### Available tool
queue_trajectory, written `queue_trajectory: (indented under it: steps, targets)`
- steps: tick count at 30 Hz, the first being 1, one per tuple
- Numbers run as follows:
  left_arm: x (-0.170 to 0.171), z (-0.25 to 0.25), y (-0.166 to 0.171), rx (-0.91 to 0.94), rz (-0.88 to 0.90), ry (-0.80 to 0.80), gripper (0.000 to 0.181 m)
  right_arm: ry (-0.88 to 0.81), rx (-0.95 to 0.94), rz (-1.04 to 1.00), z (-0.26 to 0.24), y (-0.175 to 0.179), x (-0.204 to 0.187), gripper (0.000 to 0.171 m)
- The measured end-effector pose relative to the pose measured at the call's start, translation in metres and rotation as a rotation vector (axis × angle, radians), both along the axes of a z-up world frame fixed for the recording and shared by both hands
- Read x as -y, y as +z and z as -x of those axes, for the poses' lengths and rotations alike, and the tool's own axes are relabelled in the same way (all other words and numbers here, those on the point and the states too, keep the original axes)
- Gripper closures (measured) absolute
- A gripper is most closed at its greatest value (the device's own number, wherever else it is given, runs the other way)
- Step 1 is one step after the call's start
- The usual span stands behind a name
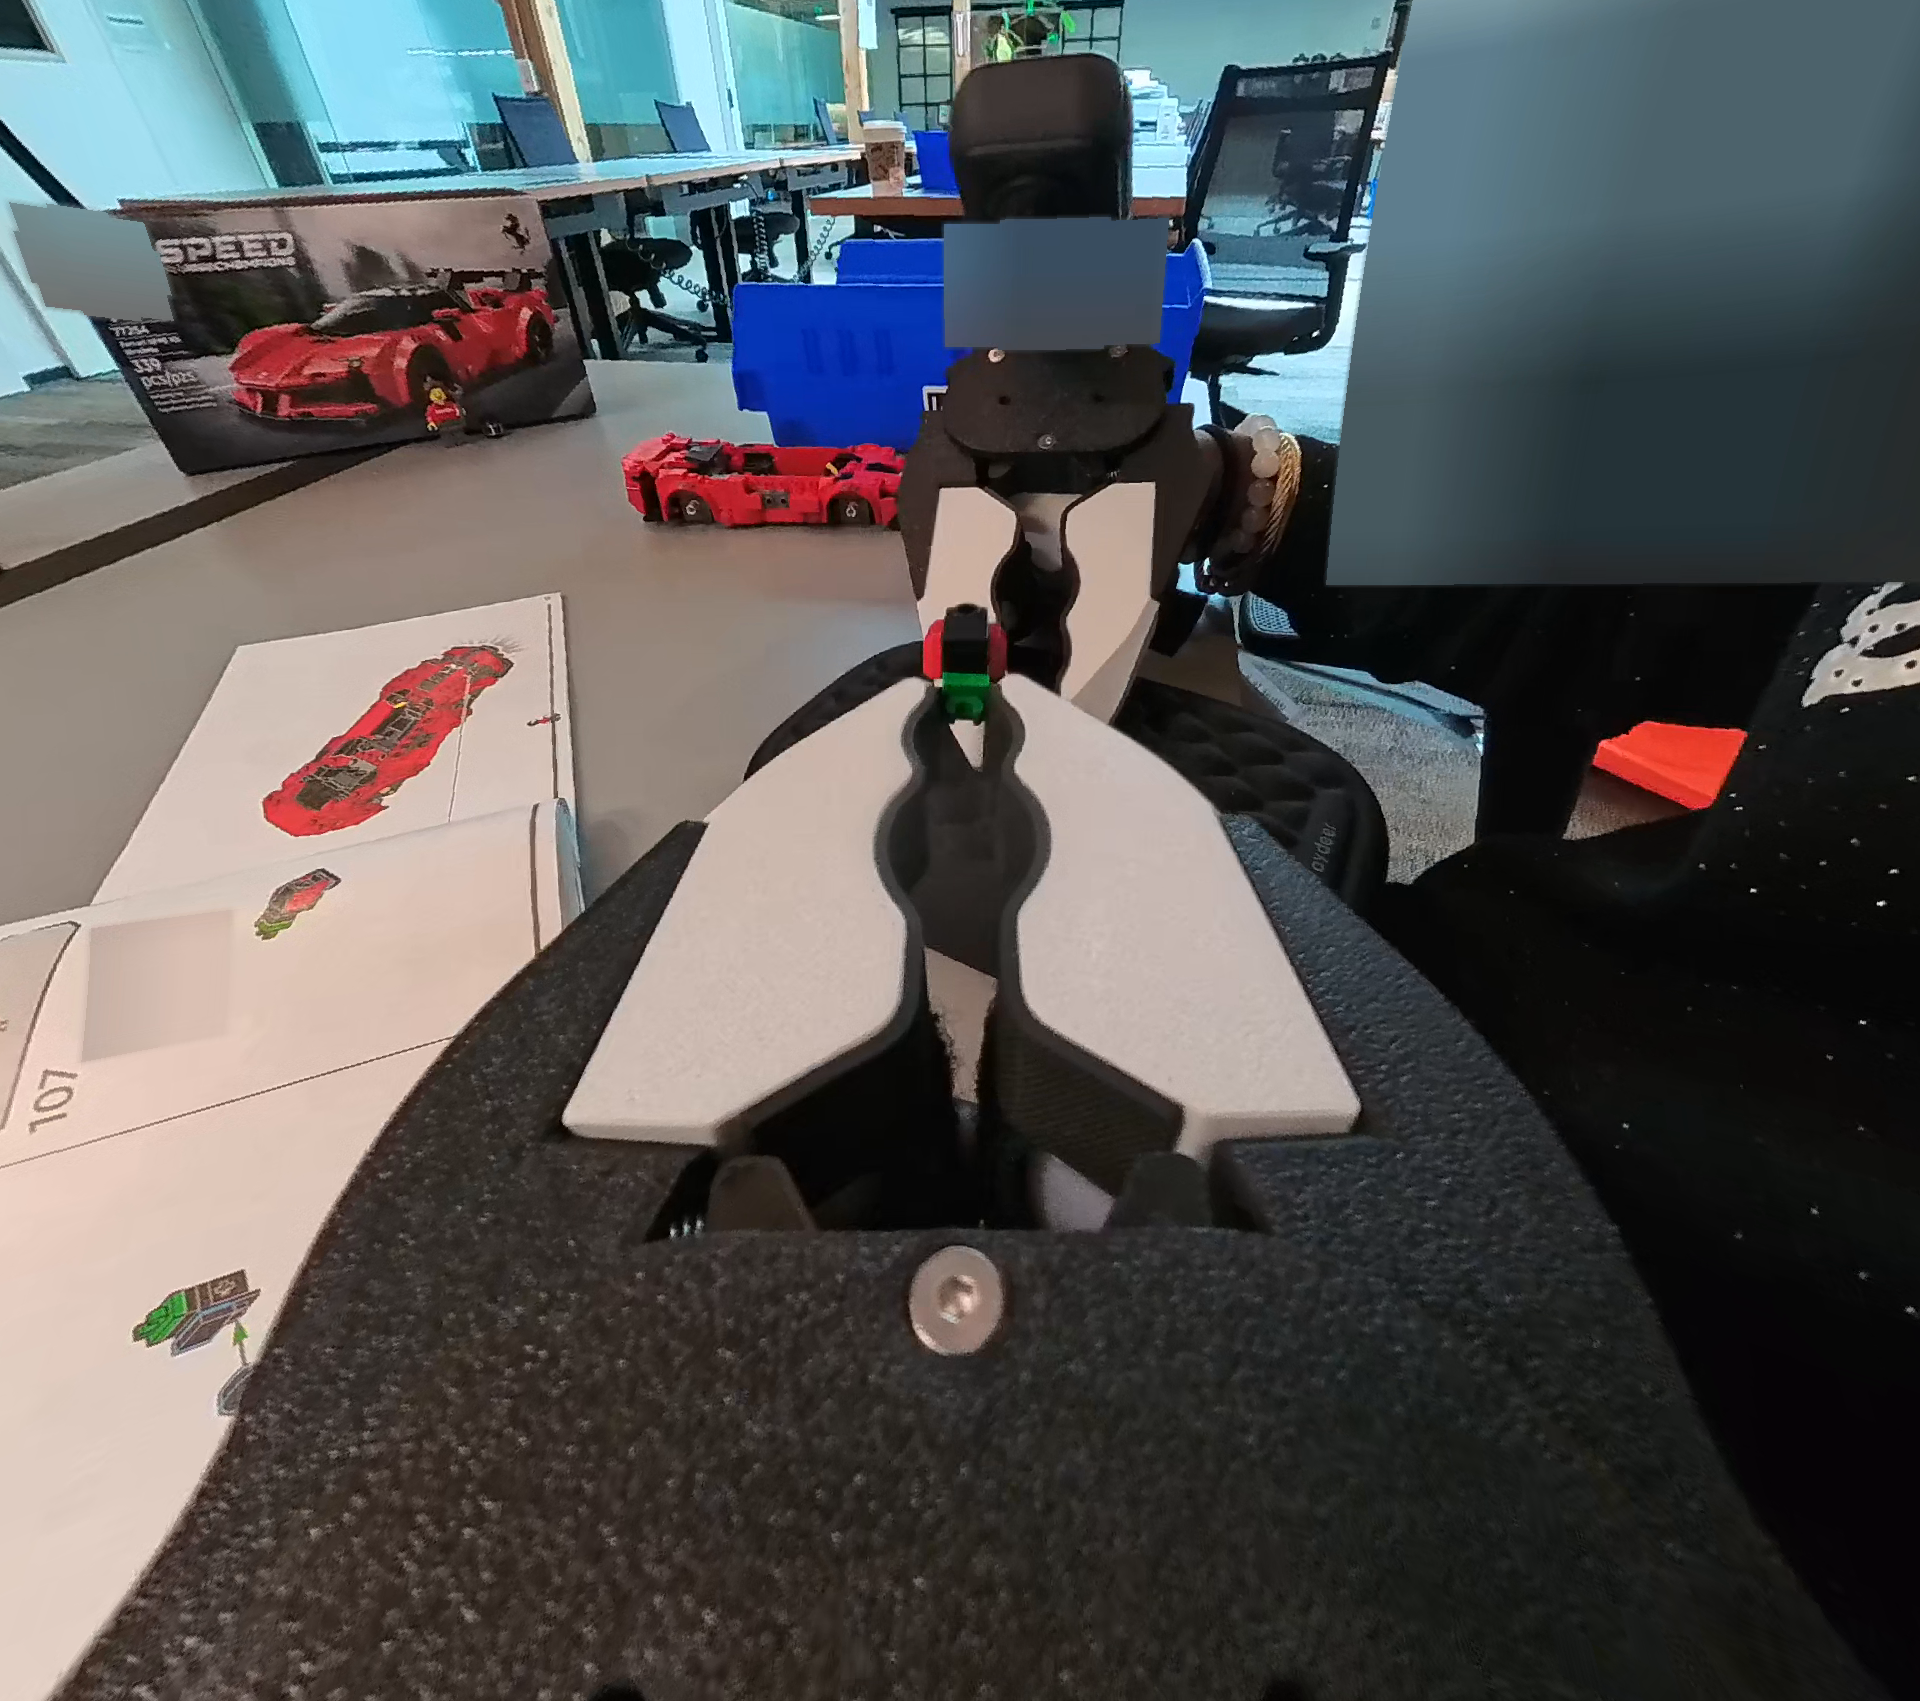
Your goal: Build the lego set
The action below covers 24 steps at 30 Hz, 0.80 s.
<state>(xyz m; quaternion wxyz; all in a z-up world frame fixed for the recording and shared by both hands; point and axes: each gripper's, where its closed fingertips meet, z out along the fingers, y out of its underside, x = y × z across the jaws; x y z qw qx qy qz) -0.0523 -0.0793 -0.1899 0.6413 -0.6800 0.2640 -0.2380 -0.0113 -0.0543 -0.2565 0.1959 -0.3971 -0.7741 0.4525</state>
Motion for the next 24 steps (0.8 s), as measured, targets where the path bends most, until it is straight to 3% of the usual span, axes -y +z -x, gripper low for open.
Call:
queue_trajectory:
  steps: [8, 17, 24]
  targets:
    - [0.003, -0.001, 0.001, 0.011, 0.004, -0.025, 0.174, 0.004, -0.022, 0.021, -0.001, 0.004, 0.000, 0.152]
    - [0.003, -0.006, -0.004, -0.031, 0.014, -0.042, 0.174, 0.030, 0.022, -0.038, -0.005, 0.001, 0.008, 0.168]
    - [0.004, -0.004, -0.002, -0.008, 0.011, -0.045, 0.174, 0.026, -0.012, -0.080, -0.005, 0.005, 0.006, 0.160]
